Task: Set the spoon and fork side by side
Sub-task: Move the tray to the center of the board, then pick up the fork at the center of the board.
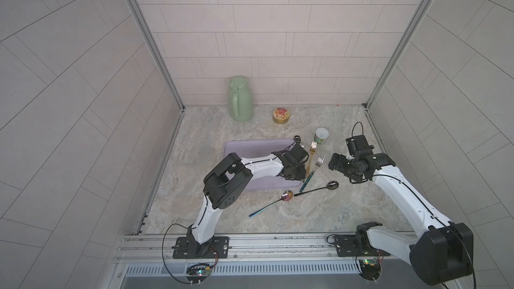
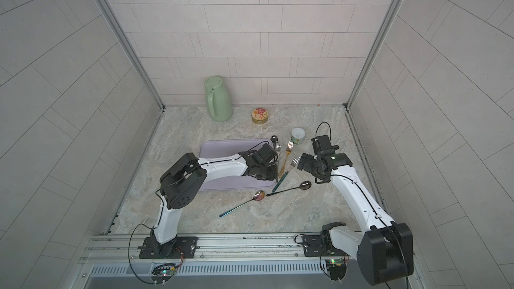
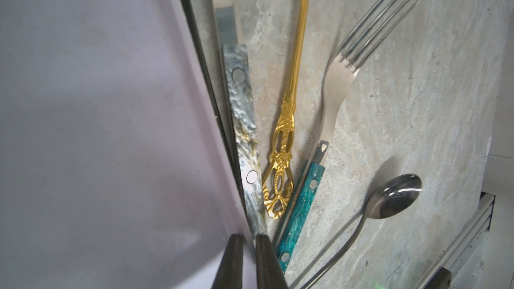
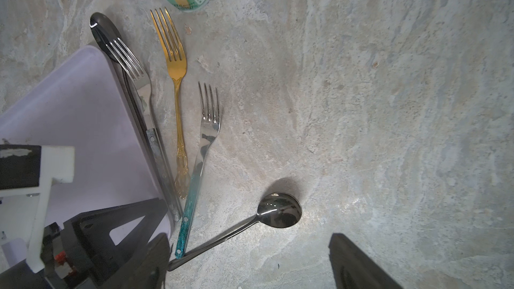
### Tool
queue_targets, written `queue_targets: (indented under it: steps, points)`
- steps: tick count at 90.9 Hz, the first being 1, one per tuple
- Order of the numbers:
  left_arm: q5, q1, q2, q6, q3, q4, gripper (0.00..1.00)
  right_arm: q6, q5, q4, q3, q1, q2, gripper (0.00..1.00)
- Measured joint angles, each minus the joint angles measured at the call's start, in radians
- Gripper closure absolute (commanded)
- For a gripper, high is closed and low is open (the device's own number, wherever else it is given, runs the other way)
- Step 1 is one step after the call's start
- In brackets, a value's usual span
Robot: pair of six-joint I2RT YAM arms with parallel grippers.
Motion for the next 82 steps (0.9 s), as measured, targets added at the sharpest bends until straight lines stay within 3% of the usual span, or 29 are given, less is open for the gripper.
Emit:
queue_targets:
  steps: [17,32,57,82]
  points:
    - [-0.031,-0.002,-0.034,0.024,0.014,-0.053,0.65,0.001,-0.010,-0.001,0.000,-0.001,0.010,0.23]
    - [-0.097,0.001,-0.201,0.050,-0.042,-0.128,0.61,0.016,-0.011,-0.006,0.006,0.033,0.048,0.36]
    - [-0.205,0.008,-0.575,0.055,-0.293,-0.239,0.56,0.061,0.016,-0.011,0.067,0.174,0.185,0.39]
    - [-0.253,0.008,-0.764,0.028,-0.472,-0.340,0.56,0.101,0.053,0.019,0.090,0.244,0.327,0.39]
